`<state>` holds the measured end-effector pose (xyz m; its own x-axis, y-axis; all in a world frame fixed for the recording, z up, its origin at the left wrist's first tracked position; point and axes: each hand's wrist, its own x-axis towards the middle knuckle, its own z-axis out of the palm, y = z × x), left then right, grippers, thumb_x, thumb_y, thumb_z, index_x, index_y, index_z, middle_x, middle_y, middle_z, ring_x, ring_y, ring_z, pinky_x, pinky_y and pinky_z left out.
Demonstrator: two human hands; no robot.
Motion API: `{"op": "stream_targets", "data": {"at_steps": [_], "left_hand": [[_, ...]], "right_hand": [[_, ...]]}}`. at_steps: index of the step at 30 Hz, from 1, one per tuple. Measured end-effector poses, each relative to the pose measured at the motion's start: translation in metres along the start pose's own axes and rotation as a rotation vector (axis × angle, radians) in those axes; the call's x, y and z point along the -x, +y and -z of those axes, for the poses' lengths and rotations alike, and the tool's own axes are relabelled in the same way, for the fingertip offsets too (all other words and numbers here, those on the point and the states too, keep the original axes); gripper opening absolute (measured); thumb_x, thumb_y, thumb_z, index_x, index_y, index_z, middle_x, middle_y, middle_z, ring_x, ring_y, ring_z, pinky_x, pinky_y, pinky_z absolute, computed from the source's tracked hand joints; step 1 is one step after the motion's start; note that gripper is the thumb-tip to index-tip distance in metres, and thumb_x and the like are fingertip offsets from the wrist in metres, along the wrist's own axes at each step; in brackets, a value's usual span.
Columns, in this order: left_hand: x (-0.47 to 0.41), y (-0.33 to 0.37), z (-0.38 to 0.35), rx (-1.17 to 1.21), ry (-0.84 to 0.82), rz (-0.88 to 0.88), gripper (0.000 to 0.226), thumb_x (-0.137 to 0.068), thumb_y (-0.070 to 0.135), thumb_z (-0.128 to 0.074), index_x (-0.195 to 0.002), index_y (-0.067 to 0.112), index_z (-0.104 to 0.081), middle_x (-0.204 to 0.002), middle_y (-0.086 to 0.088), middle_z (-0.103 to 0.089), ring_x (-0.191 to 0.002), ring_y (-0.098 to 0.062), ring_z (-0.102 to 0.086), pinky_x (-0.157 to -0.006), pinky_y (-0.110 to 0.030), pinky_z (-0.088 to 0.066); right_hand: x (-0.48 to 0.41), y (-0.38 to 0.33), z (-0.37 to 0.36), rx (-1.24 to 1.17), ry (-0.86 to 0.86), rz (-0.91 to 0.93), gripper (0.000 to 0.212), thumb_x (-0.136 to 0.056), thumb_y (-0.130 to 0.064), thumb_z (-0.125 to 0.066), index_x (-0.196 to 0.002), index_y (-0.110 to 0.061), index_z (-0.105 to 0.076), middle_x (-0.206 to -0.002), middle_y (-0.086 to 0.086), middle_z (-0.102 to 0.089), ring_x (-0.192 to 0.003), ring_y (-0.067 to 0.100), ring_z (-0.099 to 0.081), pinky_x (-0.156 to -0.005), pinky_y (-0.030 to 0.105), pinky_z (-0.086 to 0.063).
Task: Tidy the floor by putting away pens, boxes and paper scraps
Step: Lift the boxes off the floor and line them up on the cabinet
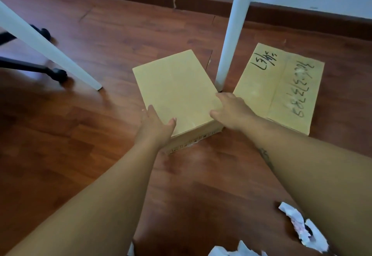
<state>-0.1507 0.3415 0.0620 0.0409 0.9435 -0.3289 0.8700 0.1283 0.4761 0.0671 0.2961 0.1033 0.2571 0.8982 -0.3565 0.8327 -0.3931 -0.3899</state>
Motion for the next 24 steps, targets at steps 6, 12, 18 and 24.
{"op": "stream_targets", "data": {"at_steps": [6, 12, 18, 24], "left_hand": [[-0.037, 0.002, -0.018, 0.216, 0.013, 0.13, 0.102, -0.081, 0.052, -0.068, -0.15, 0.005, -0.011, -0.156, -0.017, -0.022, -0.136, -0.038, -0.037, -0.112, -0.042, -0.033], [-0.033, -0.016, -0.032, 0.38, -0.051, 0.171, 0.126, -0.072, 0.043, -0.081, -0.152, 0.014, 0.013, -0.157, -0.011, -0.022, -0.138, -0.031, -0.034, -0.115, -0.042, -0.03], [0.021, -0.034, -0.014, 0.489, -0.08, 0.176, 0.111, -0.063, 0.019, -0.091, -0.146, 0.01, -0.018, -0.138, -0.004, -0.04, -0.119, -0.019, -0.046, -0.099, -0.02, -0.038], [0.083, -0.074, 0.011, 0.481, -0.404, 0.378, 0.099, -0.063, 0.024, -0.091, -0.132, 0.013, -0.021, -0.124, -0.005, -0.052, -0.103, -0.02, -0.056, -0.074, -0.037, -0.054]], "right_hand": [[-0.05, -0.008, -0.018, -0.073, -0.027, -0.033, 0.054, -0.085, -0.038, -0.056, -0.129, -0.01, -0.044, -0.136, 0.017, -0.044, -0.122, 0.033, -0.048, -0.097, 0.038, -0.044], [-0.045, -0.006, -0.041, -0.08, 0.001, -0.143, 0.085, -0.089, -0.042, -0.062, -0.149, -0.002, -0.017, -0.148, 0.016, -0.028, -0.134, 0.036, -0.035, -0.107, 0.04, -0.034], [0.009, 0.005, -0.06, -0.237, -0.023, -0.282, 0.088, -0.072, -0.047, -0.079, -0.138, -0.006, -0.036, -0.137, 0.012, -0.035, -0.126, 0.032, -0.045, -0.105, 0.04, -0.039], [0.077, 0.017, -0.077, -0.241, -0.355, -0.355, 0.097, -0.055, -0.053, -0.087, -0.129, -0.008, -0.044, -0.132, 0.008, -0.04, -0.118, 0.027, -0.05, -0.1, 0.036, -0.044]]}}
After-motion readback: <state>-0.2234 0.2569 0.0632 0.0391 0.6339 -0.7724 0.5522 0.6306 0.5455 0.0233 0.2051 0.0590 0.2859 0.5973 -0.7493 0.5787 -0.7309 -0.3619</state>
